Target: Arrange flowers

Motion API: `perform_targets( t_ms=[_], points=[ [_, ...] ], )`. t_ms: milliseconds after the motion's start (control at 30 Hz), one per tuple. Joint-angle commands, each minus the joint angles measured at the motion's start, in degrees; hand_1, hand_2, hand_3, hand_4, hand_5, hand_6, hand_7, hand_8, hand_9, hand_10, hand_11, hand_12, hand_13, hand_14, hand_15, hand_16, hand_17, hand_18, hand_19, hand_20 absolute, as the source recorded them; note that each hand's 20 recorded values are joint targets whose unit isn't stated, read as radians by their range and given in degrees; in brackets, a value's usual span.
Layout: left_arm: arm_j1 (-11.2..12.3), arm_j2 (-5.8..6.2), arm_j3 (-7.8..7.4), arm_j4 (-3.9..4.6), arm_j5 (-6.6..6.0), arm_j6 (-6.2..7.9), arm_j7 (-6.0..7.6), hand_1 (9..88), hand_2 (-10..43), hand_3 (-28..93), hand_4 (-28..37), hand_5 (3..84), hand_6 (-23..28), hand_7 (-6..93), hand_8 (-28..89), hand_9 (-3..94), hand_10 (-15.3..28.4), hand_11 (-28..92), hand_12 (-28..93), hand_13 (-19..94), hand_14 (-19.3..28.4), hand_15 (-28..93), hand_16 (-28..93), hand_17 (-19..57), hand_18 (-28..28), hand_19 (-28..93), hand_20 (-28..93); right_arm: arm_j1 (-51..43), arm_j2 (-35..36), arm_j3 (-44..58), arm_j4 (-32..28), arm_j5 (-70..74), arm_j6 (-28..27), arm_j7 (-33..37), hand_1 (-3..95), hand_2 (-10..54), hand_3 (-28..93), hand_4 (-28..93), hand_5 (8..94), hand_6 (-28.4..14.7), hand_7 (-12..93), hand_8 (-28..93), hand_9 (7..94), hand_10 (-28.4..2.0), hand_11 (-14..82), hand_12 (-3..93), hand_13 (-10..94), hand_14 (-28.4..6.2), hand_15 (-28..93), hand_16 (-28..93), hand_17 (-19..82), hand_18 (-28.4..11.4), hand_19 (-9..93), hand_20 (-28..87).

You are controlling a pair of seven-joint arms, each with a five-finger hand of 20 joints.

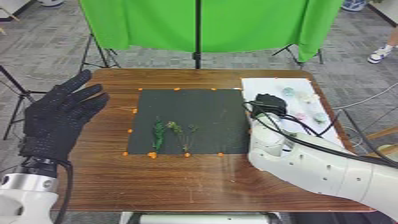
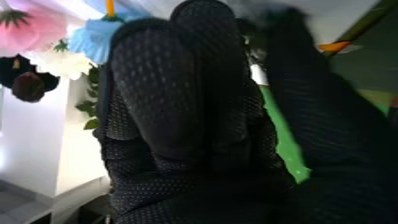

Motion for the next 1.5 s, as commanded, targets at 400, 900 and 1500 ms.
perform_targets(
  t_ms=[400,900,1500],
  points=[
    [1.4,-1.32,-0.11,-0.33,0.29,-0.23,-0.74,22.9,7.5,76,-23.9,36.7,10.4,15.4,-10,32.0,21.6,26,11,24,28.4,50,-9,-10.1,28.4,59,6,0.7,3.4,-0.2,-3.5,-3.0,13.3,0.8,54.7,-9.5,71,-28,91.1,-1.4,18,9,93.7,-10.2,38.0,16.4,92,-4.6,57,21,45,-21.4,93,11],
    [1.6,-1.19,-0.43,-0.73,0.86,0.34,-1.57,23.2,7.5,76,-23.5,36.8,10.4,15.4,-10,32.0,21.6,26,11,24,28.4,50,-9,-10.1,28.4,59,6,-1.4,1.1,3.0,-11.5,-6.0,12.6,-1.1,55.2,-9.5,72,-28,92.2,-2.2,17,11,93.7,-10.4,40.4,15.3,93,-5.0,58,21,45,-22.2,93,15],
    [-0.2,-1.47,0.09,-0.16,1.43,-0.81,-3.61,23.3,7.4,76,-23.1,36.8,10.4,15.3,-10,32.0,21.6,26,11,24,28.4,50,-9,-10.1,28.4,59,6,-11.5,-4.7,4.5,-17.4,-4.8,4.4,-2.3,55.4,-9.5,72,-28,92.6,-2.9,17,12,93.7,-10.4,41.9,15.1,93,-5.3,60,21,44,-23.1,93,18]
  ],
)
